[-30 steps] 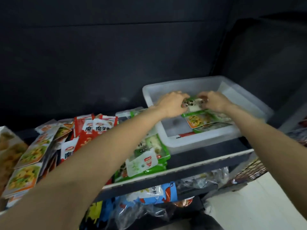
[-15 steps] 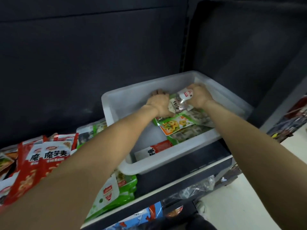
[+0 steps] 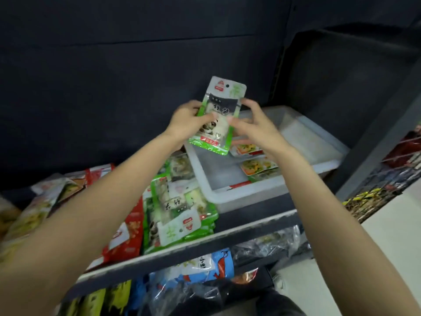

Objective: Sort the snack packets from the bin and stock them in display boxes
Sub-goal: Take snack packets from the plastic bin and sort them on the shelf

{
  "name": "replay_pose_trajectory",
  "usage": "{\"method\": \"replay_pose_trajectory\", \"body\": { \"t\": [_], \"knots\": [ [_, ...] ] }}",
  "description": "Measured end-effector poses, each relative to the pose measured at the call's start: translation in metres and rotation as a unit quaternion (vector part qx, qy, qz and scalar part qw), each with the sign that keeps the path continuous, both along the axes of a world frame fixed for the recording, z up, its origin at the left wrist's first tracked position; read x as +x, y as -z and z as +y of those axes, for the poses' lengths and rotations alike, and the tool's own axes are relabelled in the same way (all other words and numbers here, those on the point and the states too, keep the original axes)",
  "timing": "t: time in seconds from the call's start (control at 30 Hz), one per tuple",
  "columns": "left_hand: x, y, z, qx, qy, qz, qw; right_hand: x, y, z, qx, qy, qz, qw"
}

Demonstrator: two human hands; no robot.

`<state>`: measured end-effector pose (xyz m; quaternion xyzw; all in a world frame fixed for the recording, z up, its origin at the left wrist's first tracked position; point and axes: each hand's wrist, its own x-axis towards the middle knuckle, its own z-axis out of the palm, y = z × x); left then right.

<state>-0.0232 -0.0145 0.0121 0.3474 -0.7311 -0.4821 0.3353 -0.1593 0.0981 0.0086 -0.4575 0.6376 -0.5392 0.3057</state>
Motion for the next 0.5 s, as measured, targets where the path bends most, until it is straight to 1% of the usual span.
{"method": "replay_pose_trajectory", "body": {
  "t": [0.07, 0.13, 0.2, 0.27, 0.37, 0.4, 0.47, 0.5],
  "knots": [
    [0.032, -0.005, 0.012, -0.013, -0.028, 0.015, 0.999, 0.042, -0.002, -0.002, -0.002, -0.042, -0.011, 0.999],
    [0.066, -0.006, 0.021, -0.001, -0.045, 0.025, 0.999, 0.074, -0.001, -0.008, -0.003, -0.044, 0.014, 0.999],
    [0.101, -0.002, 0.026, 0.060, -0.030, 0.029, 0.997, 0.100, 0.003, -0.012, 0.016, -0.029, 0.084, 0.996],
    [0.132, 0.007, 0.033, 0.117, -0.006, 0.024, 0.993, 0.124, 0.010, -0.015, 0.033, -0.005, 0.209, 0.977],
    [0.159, 0.031, 0.043, 0.136, -0.024, -0.008, 0.990, 0.158, 0.028, -0.011, 0.029, -0.011, 0.363, 0.931],
    [0.161, 0.041, 0.045, 0.138, -0.033, -0.013, 0.990, 0.165, 0.035, -0.009, 0.022, -0.012, 0.416, 0.909],
    [0.158, 0.062, 0.048, 0.138, -0.045, -0.024, 0.989, 0.173, 0.052, -0.005, 0.036, -0.016, 0.533, 0.845],
    [0.153, 0.071, 0.049, 0.139, -0.042, -0.037, 0.989, 0.174, 0.059, -0.001, 0.060, -0.025, 0.582, 0.811]
  ]
}}
